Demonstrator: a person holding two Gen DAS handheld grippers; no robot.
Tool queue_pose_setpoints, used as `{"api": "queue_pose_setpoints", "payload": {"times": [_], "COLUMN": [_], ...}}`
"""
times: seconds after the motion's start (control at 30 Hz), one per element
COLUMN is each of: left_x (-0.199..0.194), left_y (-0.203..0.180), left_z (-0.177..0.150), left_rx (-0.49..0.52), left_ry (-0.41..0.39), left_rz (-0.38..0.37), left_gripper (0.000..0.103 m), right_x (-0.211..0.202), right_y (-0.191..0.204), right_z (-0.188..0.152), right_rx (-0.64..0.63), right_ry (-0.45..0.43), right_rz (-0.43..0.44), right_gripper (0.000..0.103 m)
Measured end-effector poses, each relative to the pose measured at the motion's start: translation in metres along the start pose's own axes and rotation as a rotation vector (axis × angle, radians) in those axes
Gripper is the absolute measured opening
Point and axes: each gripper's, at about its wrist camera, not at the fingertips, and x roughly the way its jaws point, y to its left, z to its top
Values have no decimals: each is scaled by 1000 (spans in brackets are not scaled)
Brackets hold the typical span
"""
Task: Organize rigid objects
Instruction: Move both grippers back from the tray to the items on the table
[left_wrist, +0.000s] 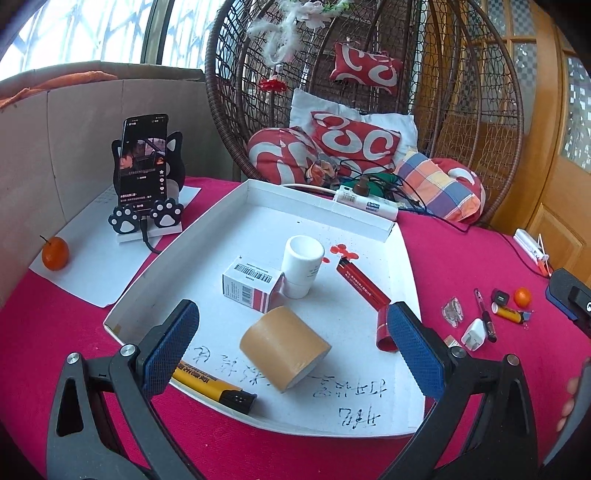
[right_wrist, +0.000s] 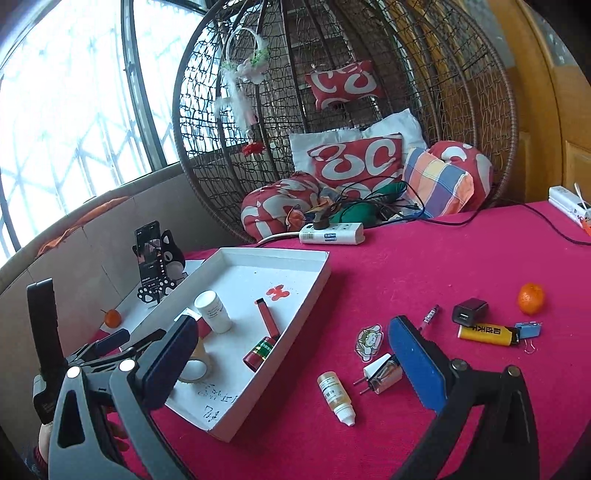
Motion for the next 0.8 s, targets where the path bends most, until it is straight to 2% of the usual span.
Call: {"api": "queue_pose_setpoints", "payload": {"times": [0.43, 0.8], "left_x": [-1, 2], "left_y": [-24, -49], "left_z": [-3, -11], "left_rx": [56, 125], "left_ry": [18, 40], "left_rz": [-33, -96], "left_gripper": [103, 103], "right_x": [-17, -40], "right_y": [-33, -94], "right_z": [-4, -13], "right_rx": [60, 183], "right_ry": [-12, -32], "right_rz": [-36, -165], "right_gripper": [103, 103]}}
